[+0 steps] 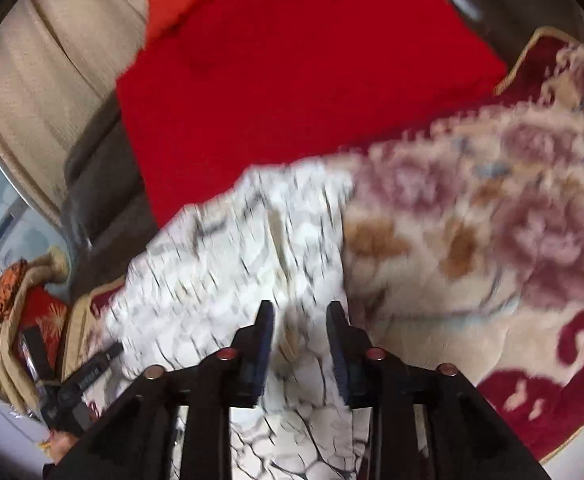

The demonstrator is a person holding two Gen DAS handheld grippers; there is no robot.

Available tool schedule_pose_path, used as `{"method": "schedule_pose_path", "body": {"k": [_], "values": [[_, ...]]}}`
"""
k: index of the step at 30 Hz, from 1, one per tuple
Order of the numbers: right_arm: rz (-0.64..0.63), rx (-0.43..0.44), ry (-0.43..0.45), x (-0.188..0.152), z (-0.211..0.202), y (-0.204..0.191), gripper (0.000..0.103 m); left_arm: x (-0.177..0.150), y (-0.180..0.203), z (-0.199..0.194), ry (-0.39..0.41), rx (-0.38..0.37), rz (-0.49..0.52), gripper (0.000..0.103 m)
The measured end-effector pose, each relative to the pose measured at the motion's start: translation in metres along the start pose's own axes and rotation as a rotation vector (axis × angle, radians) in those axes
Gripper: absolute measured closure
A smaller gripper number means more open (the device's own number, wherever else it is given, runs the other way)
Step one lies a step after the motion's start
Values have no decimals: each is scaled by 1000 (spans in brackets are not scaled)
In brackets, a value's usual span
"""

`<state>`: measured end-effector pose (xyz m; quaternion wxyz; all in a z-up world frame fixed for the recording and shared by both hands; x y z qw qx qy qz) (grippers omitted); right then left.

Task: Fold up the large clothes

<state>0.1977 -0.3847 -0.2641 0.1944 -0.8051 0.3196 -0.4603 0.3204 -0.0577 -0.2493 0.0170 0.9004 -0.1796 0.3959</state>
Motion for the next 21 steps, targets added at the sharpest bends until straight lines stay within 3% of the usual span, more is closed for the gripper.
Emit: {"method": "schedule_pose_path", "body": {"k": [1, 2, 5, 8, 12, 15, 21], "values": [[-9, 39, 33, 2, -5, -10, 26, 2, 2, -4, 19, 3, 6, 34], [-32, 72, 61, 3, -8, -20, 23, 4, 4, -8, 39, 14, 20, 33], [-199, 61, 70, -8, 4, -58, 24, 6, 14, -16, 75, 73, 82, 18], [-295, 48, 39, -22, 27, -81, 26, 3, 19, -11, 53, 85, 118, 18], [-333, -87, -80, -42, 69, -70, 36, -11, 17, 10, -49, 85, 123, 18], [-332, -178, -211, -58, 98, -52, 39, -10, 15, 10, -37, 80, 117, 18], [-362, -154, -127, -53, 89, -61, 39, -1, 15, -5, 33, 86, 106, 18]]}}
Point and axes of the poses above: each gripper's, at about its wrist camera, not at the fingertips, and z roughly the way its jaws point, y to its right, x to its top, the point moved 6 cm from there along z, roughly the way its jaws point, and after that the axes turned 9 degrees about z, right-handed, at the moved point
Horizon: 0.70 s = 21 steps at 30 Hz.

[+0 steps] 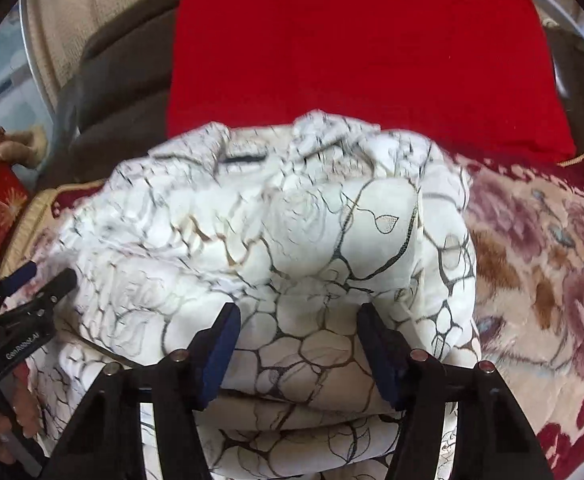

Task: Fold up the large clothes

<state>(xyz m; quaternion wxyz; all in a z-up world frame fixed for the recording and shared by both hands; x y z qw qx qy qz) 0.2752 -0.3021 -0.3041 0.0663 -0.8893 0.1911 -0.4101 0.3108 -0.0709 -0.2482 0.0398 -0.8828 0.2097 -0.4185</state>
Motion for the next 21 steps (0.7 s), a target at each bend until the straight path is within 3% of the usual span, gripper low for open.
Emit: {"method": "schedule_pose_path", "body": {"k": [6, 13, 17, 21], "values": [[-23, 38, 83, 7, -17, -9, 39, 6, -8, -8, 43, 16, -31, 18], [-21, -7, -78, -8, 27, -8, 39, 7, -11, -9, 52, 25, -41, 18], [-22, -2, -47, -5, 21, -9, 39, 7, -11, -9, 53, 25, -42, 18], [-40, 15, 42, 0, 1, -15, 38, 7, -8, -9, 54, 24, -40, 18]]}}
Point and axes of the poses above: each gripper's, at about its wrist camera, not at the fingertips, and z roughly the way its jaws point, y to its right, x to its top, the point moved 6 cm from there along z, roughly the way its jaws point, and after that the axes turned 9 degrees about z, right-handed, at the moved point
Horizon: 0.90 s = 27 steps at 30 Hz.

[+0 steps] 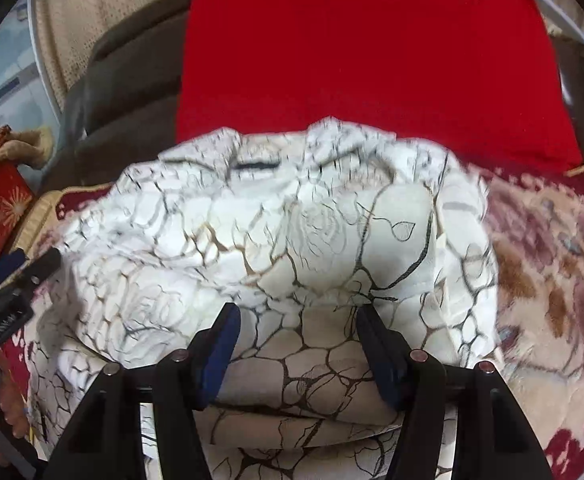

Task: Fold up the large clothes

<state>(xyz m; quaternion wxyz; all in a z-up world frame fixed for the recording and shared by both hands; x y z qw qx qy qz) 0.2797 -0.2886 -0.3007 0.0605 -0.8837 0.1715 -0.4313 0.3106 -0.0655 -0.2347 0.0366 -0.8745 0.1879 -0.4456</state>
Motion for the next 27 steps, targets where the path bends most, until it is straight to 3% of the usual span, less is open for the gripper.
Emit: {"method": "schedule_pose_path", "body": {"k": [4, 9, 12, 27], "values": [[-18, 0, 50, 4, -7, -3, 38, -2, 5, 5, -11, 0, 8, 18], [-3, -38, -67, -5, 32, 1, 38, -11, 17, 24, -85, -5, 44, 18], [-55, -64, -47, -5, 32, -6, 37, -19, 23, 37, -145, -1, 69, 18], [-94, -46, 14, 6, 6, -11, 37, -7, 28, 24, -101, -1, 52, 18]]}}
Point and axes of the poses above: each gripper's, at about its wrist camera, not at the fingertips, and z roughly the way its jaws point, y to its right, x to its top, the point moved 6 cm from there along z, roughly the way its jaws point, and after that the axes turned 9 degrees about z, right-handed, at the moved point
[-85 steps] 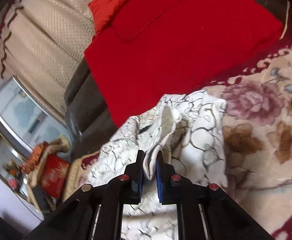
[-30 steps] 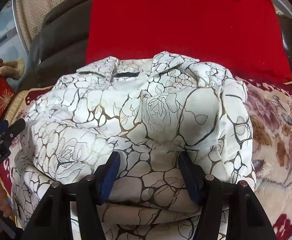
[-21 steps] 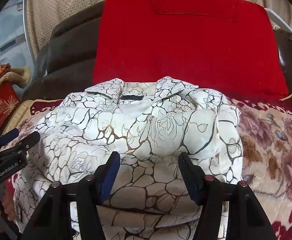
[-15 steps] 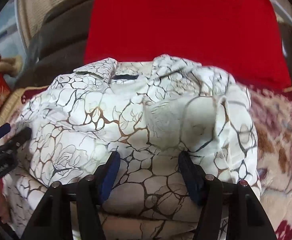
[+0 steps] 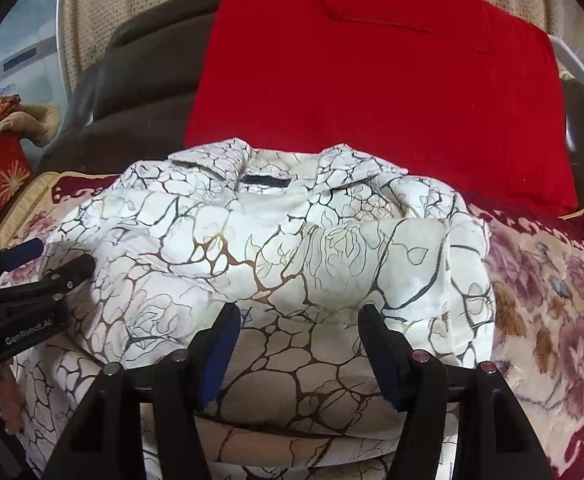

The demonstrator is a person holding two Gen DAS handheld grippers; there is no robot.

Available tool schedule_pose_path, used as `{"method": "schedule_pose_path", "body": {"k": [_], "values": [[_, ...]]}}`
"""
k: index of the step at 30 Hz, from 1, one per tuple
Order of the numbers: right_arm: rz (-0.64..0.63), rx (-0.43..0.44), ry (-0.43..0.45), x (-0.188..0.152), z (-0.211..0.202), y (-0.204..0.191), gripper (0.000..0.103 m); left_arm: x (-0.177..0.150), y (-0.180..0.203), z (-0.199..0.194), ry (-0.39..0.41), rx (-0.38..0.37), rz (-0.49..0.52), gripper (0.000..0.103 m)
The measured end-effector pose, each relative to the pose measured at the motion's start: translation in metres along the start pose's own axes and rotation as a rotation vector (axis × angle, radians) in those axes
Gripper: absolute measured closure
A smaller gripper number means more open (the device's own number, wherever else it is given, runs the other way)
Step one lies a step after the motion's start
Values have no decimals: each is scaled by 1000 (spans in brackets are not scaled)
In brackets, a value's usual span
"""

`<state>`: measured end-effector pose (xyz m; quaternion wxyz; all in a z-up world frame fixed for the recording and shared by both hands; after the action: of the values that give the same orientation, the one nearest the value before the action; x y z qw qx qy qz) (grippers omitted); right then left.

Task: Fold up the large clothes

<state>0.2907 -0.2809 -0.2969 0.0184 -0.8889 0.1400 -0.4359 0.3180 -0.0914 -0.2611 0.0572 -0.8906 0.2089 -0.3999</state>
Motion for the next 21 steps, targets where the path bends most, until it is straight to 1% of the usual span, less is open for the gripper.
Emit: {"method": "schedule_pose_path", "body": {"k": [3, 5, 7, 8, 9, 10, 12, 14, 16, 19, 21], "values": [[9, 6, 1, 2, -3, 3, 37, 0, 1, -4, 5, 2, 8, 18], [15, 15, -18, -1, -3, 5, 37, -3, 3, -3, -4, -3, 21, 18], [22, 28, -78, -8, 2, 8, 37, -12, 10, 7, -73, -23, 65, 17], [31, 31, -121, -14, 8, 10, 38, -17, 13, 10, -92, -20, 79, 17], [39, 33, -150, -18, 11, 13, 40, -18, 13, 8, -84, -19, 81, 17], [40, 37, -156, -20, 10, 14, 40, -17, 11, 4, -73, -20, 84, 17], [45, 53, -127, -17, -1, 18, 40, -17, 5, -4, -56, -10, 79, 17], [66, 90, -68, -13, -22, 25, 38, -21, -8, -13, -43, 0, 46, 18], [97, 114, -41, -12, -37, 36, 38, -26, -25, -23, -34, 2, -6, 18], [162, 149, -34, -14, -53, 56, 38, -41, -61, -42, -19, 30, -93, 18], [206, 156, -28, -20, -65, 71, 35, -57, -81, -53, -19, 25, -154, 18]]}}
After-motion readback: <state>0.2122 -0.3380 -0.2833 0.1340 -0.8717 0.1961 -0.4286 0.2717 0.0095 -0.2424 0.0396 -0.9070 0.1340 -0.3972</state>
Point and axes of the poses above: each gripper's, at about its wrist camera, not at the fingertips, and z roughly the way its jaws point, y to its right, x to its top, the point moved 6 cm from there along z, roughly the way its jaws point, and after that the axes turned 9 degrees about z, right-handed, at the moved point
